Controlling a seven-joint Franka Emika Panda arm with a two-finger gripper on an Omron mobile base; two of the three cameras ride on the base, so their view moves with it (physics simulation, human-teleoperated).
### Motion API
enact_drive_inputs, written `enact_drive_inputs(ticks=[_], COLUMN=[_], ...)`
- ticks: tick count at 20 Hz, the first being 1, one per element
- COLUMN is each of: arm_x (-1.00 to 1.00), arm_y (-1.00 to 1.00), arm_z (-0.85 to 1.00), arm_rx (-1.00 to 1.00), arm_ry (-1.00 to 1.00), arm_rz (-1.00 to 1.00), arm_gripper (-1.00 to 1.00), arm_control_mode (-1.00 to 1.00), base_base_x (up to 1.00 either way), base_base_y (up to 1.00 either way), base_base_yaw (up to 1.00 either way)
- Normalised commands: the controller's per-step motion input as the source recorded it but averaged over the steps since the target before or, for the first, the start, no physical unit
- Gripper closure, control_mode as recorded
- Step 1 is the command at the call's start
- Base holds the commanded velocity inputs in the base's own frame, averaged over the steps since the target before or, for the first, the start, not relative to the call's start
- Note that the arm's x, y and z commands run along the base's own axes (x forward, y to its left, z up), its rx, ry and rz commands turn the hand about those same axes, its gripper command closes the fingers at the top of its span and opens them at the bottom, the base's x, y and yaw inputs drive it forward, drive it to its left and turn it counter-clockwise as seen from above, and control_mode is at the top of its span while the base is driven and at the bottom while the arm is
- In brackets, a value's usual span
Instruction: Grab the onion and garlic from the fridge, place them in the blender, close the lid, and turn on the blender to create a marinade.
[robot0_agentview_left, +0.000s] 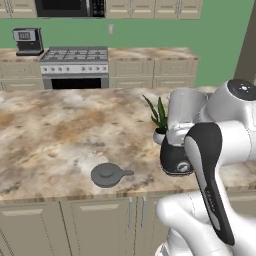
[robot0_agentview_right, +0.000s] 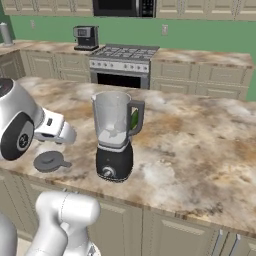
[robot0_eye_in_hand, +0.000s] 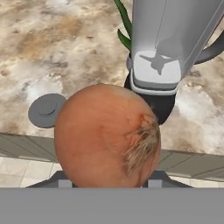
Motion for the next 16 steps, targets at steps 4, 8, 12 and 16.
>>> enact_drive_inputs(ticks=[4, 8, 12, 16], arm_x=[0.15, 0.44, 0.81, 0.86], arm_y=[0.02, 0.0, 0.0, -0.34], arm_z=[0.64, 0.76, 0.81, 0.33], arm_rx=[-0.08, -0.04, -0.01, 0.0], arm_ry=[-0.07, -0.04, 0.0, 0.13], arm_rz=[0.0, 0.0, 0.0, 0.0], arm_gripper=[1.0, 1.0, 1.0, 1.0], arm_control_mode=[-1.0, -1.0, -1.0, -1.0], base_base_x=[0.0, 0.0, 0.0, 0.0], base_base_y=[0.0, 0.0, 0.0, 0.0], base_base_yaw=[0.0, 0.0, 0.0, 0.0])
